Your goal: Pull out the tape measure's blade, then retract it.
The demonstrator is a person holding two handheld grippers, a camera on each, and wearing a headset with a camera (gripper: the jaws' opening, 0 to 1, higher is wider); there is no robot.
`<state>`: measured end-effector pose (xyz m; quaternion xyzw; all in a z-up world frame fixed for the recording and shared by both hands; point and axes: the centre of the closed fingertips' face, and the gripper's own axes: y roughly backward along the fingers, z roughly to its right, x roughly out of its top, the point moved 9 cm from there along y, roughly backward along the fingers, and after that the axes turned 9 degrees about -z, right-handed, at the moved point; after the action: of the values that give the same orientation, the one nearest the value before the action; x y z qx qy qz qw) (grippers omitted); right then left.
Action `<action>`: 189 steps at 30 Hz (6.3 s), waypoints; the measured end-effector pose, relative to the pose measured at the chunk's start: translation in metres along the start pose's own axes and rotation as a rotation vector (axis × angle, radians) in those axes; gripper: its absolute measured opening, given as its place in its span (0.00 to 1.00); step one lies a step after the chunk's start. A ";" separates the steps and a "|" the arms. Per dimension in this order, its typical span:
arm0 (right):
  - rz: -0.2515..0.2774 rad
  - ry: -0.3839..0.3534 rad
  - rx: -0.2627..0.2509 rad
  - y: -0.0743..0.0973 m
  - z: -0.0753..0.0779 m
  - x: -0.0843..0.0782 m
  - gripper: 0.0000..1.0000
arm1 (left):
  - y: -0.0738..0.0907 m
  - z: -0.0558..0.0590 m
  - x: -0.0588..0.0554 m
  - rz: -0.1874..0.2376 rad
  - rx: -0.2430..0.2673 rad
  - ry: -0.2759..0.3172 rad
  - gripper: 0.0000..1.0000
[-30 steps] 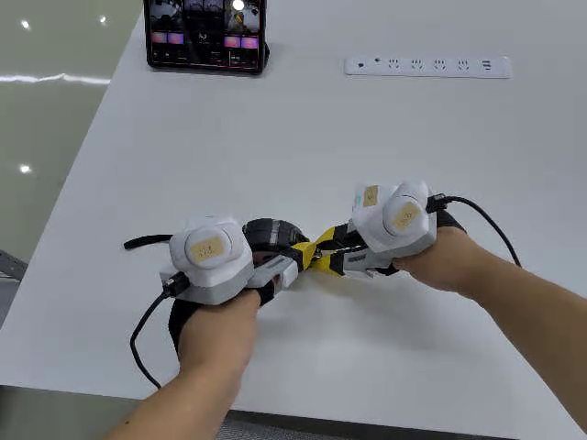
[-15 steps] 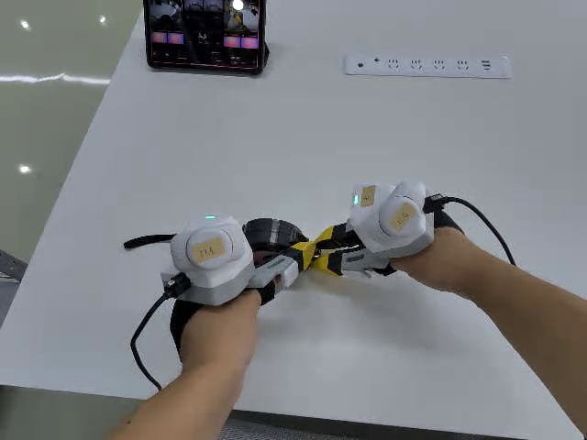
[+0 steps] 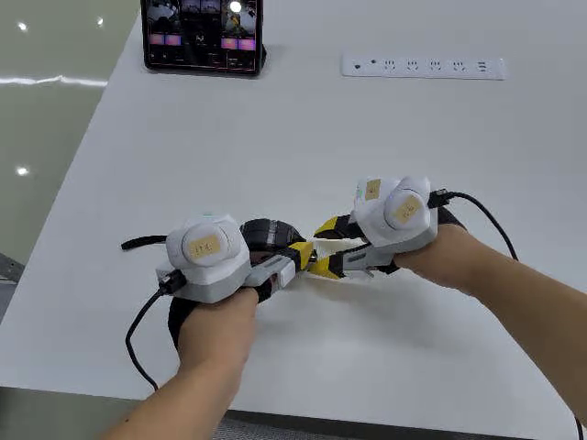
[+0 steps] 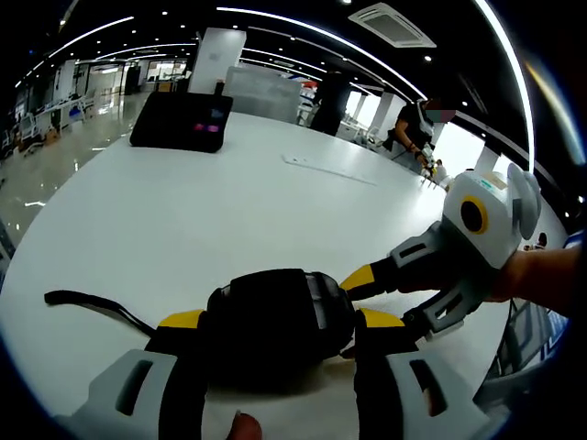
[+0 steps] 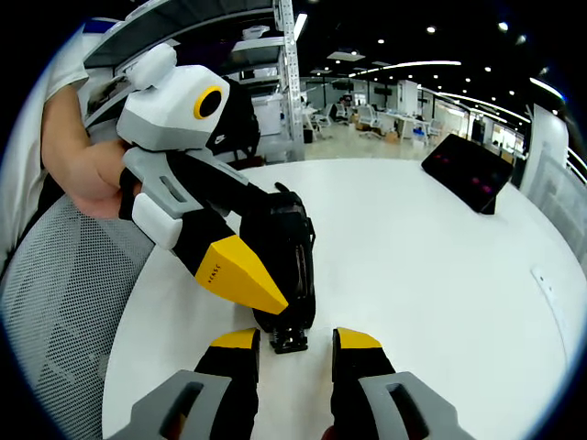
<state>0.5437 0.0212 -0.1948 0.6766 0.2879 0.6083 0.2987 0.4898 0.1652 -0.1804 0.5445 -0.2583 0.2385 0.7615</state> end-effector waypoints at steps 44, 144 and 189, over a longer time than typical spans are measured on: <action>0.113 -0.177 -0.129 0.049 -0.032 -0.027 0.51 | 0.038 -0.004 -0.006 0.075 -0.092 -0.167 0.82; 0.090 -0.364 -0.335 0.174 -0.107 -0.117 0.97 | 0.126 -0.040 -0.024 -0.078 -0.267 -0.482 0.99; 0.080 -0.409 -0.362 0.189 -0.124 -0.131 0.99 | 0.134 -0.044 -0.030 -0.124 -0.266 -0.571 0.99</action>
<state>0.4126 -0.1941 -0.1274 0.7318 0.0814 0.5120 0.4424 0.3867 0.2441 -0.1170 0.4998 -0.4568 -0.0066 0.7359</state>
